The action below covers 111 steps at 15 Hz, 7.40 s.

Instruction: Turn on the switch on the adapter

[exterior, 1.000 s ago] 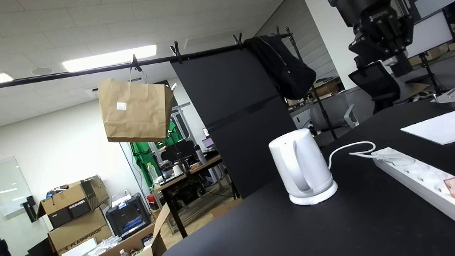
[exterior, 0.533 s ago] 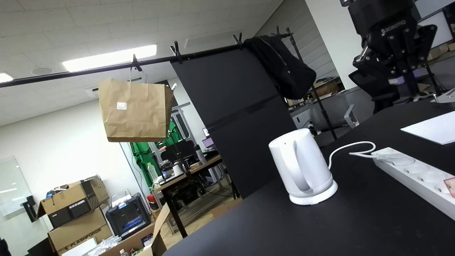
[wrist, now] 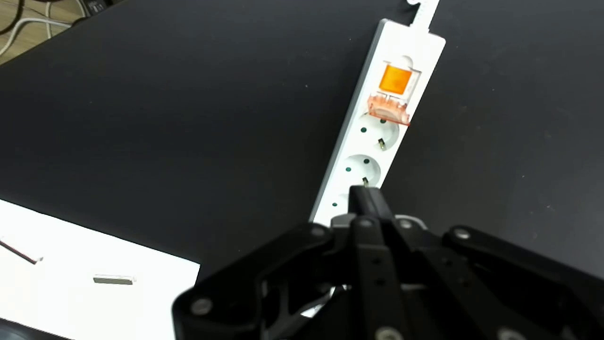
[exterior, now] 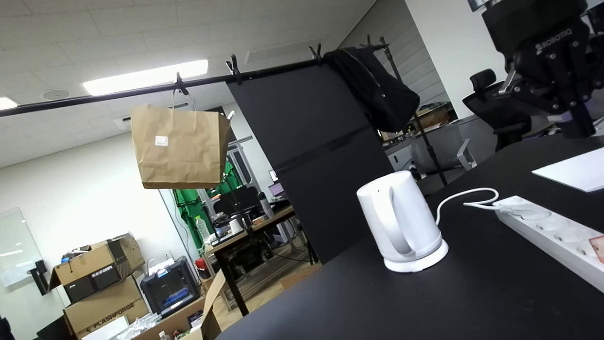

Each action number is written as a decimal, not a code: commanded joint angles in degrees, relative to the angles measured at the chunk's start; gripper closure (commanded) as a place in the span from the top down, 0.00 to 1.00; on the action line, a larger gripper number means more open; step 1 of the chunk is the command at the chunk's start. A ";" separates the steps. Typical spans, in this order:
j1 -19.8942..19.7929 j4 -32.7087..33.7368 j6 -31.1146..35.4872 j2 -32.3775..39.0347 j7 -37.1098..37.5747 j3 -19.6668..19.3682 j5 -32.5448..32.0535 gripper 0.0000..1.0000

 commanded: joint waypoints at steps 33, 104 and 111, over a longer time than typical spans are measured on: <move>4.16 -0.74 0.40 6.32 22.00 1.07 -11.73 0.00; 9.91 -0.31 19.16 24.02 28.72 -8.29 4.54 0.00; 9.58 -7.82 37.66 24.83 24.40 -9.17 7.71 0.00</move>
